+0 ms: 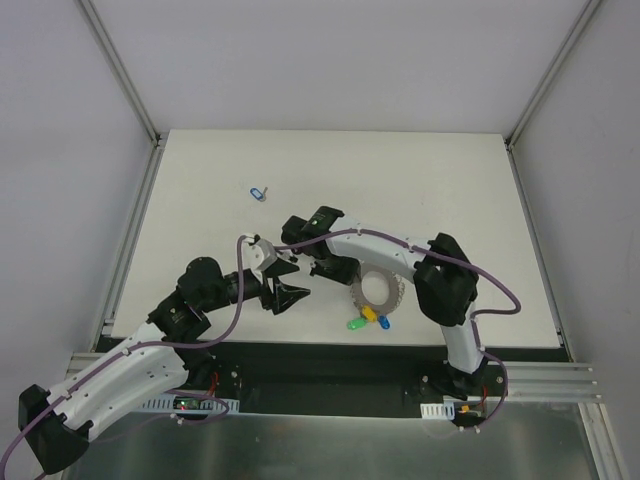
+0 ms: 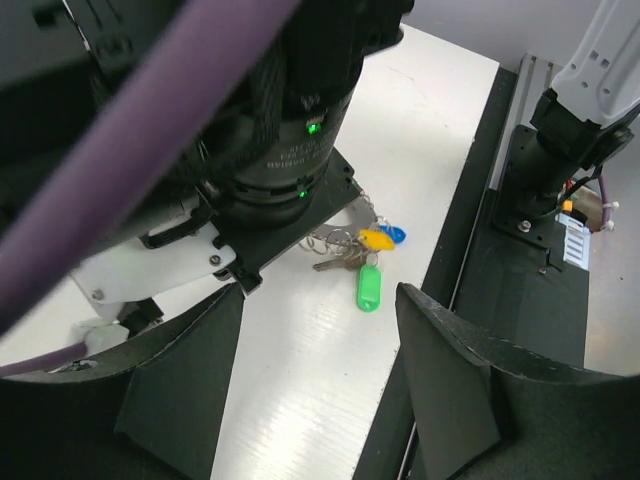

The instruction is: Put the keys on the keyring

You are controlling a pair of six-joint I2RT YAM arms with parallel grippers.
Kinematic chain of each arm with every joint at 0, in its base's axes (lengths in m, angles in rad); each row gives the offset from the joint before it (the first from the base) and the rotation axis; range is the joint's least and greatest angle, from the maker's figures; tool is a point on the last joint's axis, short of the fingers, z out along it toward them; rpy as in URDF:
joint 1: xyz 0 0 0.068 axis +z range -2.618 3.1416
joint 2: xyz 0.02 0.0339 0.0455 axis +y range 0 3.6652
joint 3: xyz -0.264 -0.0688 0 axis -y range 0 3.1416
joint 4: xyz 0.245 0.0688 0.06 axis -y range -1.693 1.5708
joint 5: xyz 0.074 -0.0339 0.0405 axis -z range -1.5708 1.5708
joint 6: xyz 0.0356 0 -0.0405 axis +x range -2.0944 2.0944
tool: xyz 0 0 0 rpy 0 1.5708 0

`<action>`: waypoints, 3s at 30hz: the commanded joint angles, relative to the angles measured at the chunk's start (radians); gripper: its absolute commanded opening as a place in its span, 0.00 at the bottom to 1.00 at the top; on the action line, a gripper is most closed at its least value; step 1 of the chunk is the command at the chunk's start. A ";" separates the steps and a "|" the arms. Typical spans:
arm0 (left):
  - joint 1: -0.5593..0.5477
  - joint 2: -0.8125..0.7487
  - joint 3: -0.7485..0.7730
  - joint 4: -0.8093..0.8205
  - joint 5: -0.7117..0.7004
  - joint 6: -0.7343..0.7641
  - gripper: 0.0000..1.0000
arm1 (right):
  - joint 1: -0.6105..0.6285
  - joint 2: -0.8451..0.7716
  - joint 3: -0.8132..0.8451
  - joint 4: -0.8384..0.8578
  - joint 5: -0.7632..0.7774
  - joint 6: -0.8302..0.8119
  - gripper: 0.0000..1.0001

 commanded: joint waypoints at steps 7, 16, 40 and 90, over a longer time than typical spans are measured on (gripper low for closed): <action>-0.002 0.027 0.002 0.032 0.030 -0.017 0.63 | 0.011 0.003 -0.053 0.004 -0.039 0.011 0.01; -0.002 0.051 -0.024 0.048 0.109 0.006 0.61 | 0.008 -0.180 -0.097 0.060 -0.153 -0.053 0.01; -0.003 0.157 -0.158 0.583 0.099 -0.114 0.62 | 0.004 -0.496 -0.131 0.102 -0.243 -0.130 0.01; -0.006 0.493 0.121 0.628 0.455 -0.147 0.23 | 0.038 -0.632 -0.149 0.225 -0.420 -0.164 0.01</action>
